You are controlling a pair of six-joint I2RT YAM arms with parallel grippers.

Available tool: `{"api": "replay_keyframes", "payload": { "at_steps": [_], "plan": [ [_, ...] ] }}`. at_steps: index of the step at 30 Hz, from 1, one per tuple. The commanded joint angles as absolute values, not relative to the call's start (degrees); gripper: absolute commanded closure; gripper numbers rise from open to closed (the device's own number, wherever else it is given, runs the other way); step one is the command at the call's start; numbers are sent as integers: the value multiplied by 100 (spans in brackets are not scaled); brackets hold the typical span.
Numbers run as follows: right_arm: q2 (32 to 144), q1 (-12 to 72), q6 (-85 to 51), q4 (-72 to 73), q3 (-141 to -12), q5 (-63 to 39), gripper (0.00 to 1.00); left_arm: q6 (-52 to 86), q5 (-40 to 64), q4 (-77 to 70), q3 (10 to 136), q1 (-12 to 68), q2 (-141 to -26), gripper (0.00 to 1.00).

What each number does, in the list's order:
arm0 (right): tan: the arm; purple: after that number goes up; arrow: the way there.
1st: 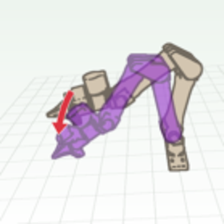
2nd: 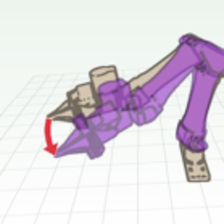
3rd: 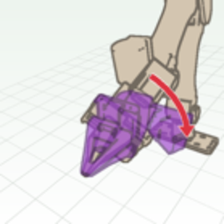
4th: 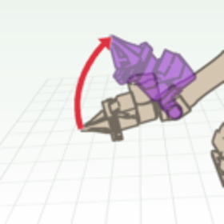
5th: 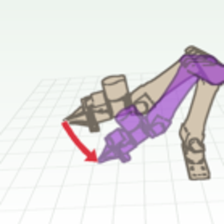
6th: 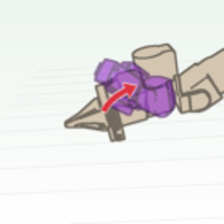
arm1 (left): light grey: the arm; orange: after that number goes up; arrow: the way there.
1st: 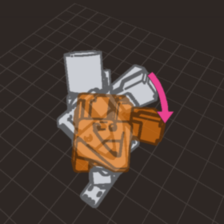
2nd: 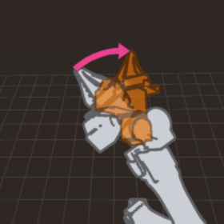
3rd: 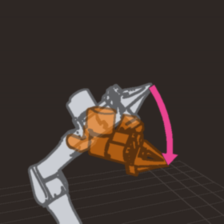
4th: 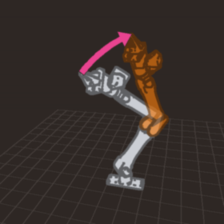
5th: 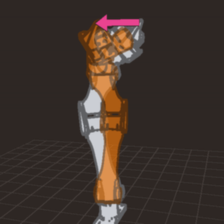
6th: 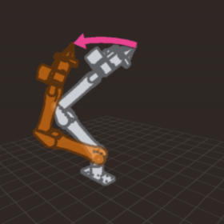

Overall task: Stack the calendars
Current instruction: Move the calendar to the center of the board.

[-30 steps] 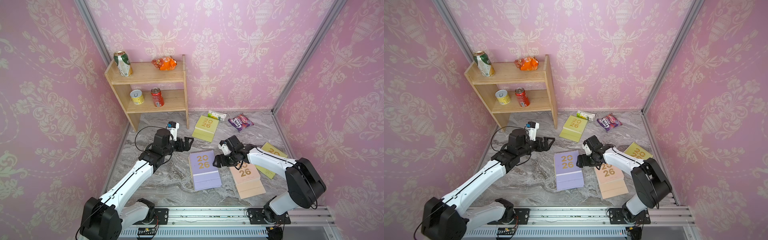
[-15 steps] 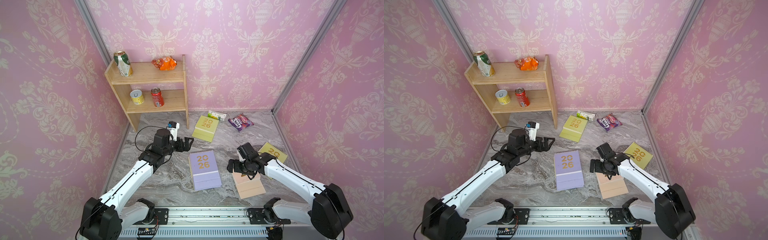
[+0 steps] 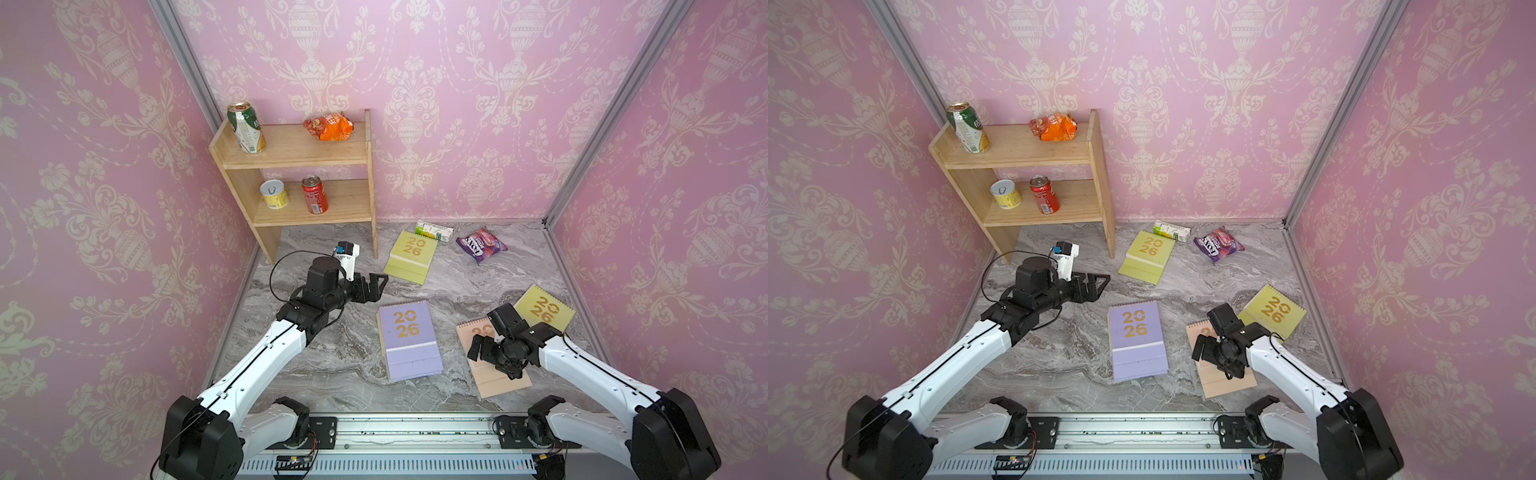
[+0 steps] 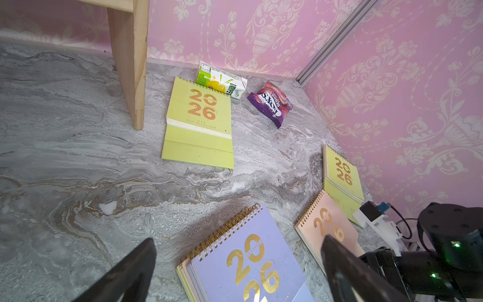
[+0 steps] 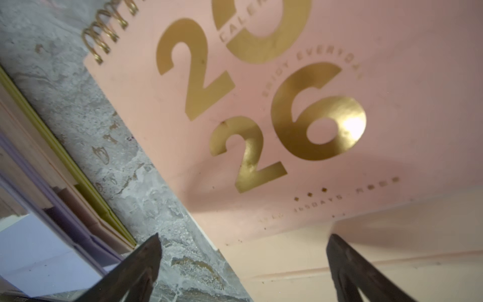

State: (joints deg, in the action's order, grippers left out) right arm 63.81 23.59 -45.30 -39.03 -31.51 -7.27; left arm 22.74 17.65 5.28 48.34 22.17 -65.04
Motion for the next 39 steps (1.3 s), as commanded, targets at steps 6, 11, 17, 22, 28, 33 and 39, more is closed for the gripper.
{"api": "replay_keyframes", "payload": {
  "at_steps": [6, 11, 17, 22, 28, 33, 39],
  "plan": [
    [6677, 2314, -4791, -3378, -2998, -879, 0, 2092, 1893, 574, 5062, 2162, -6505, 1],
    [6803, 2206, -4740, -3158, -3062, -889, 0, 2101, 1937, 615, 5126, 2162, -6498, 1],
    [7113, 2117, -4668, -2837, -3201, -983, 0, 2015, 1975, 915, 5407, 2162, -6709, 1],
    [7380, 2072, -4708, -2522, -3279, -1042, 0, 1973, 1848, 1219, 5752, 2173, -6903, 1],
    [7789, 2014, -4772, -2124, -3468, -1115, 0, 1944, 1922, 1318, 6076, 2267, -7142, 1],
    [8160, 1911, -4830, -1781, -3688, -1155, 0, 1978, 1809, 1384, 6377, 2531, -7534, 1],
    [8677, 1704, -4893, -1405, -4003, -1251, 0, 2021, 1690, 1409, 6824, 2929, -8148, 1]
  ]
}}
